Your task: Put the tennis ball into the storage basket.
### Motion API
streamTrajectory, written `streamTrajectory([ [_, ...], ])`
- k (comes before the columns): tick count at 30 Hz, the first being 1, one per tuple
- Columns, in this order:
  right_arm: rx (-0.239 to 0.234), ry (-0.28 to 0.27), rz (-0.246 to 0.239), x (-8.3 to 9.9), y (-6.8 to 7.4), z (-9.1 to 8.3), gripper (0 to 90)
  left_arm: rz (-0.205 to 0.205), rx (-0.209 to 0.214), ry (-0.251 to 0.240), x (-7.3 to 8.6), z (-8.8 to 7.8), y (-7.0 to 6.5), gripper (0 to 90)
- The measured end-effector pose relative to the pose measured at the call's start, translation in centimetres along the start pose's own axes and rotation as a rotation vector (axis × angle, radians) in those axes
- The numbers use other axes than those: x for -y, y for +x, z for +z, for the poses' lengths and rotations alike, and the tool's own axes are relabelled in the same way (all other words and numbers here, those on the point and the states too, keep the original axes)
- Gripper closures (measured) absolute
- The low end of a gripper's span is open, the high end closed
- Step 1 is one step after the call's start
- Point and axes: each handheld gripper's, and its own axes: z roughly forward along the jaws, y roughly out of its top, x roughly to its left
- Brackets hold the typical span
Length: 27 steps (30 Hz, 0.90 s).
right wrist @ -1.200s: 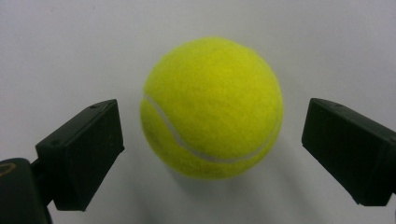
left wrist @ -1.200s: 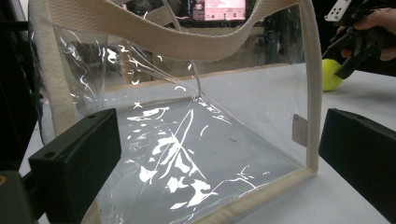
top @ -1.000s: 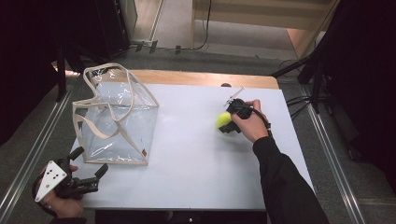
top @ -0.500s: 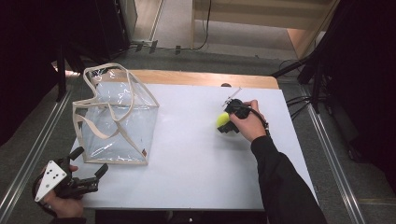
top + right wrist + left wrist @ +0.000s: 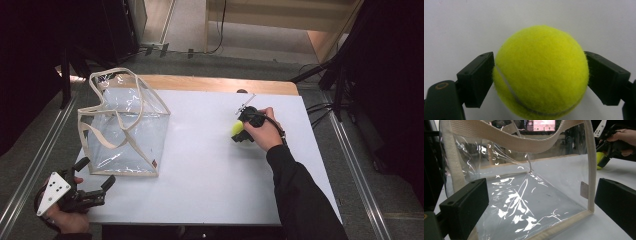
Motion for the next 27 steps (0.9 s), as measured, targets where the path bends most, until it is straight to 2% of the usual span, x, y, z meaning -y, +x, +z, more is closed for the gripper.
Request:
streamTrajectory([
  [3, -0.008, -0.004, 0.009, 0.1, -0.1, -0.1, 22.2, 0.000, -0.001, 0.001, 0.0, 0.0, 0.0, 0.0],
  [14, -0.016, -0.002, 0.013, 0.1, -0.2, -0.2, 22.6, 0.000, 0.000, -0.002, 0.0, 0.0, 0.0, 0.0],
  [27, -0.027, -0.013, -0.026, -1.2, 0.4, -1.1, 22.7, 0.000, 0.002, -0.001, 0.0, 0.0, 0.0, 0.0],
])
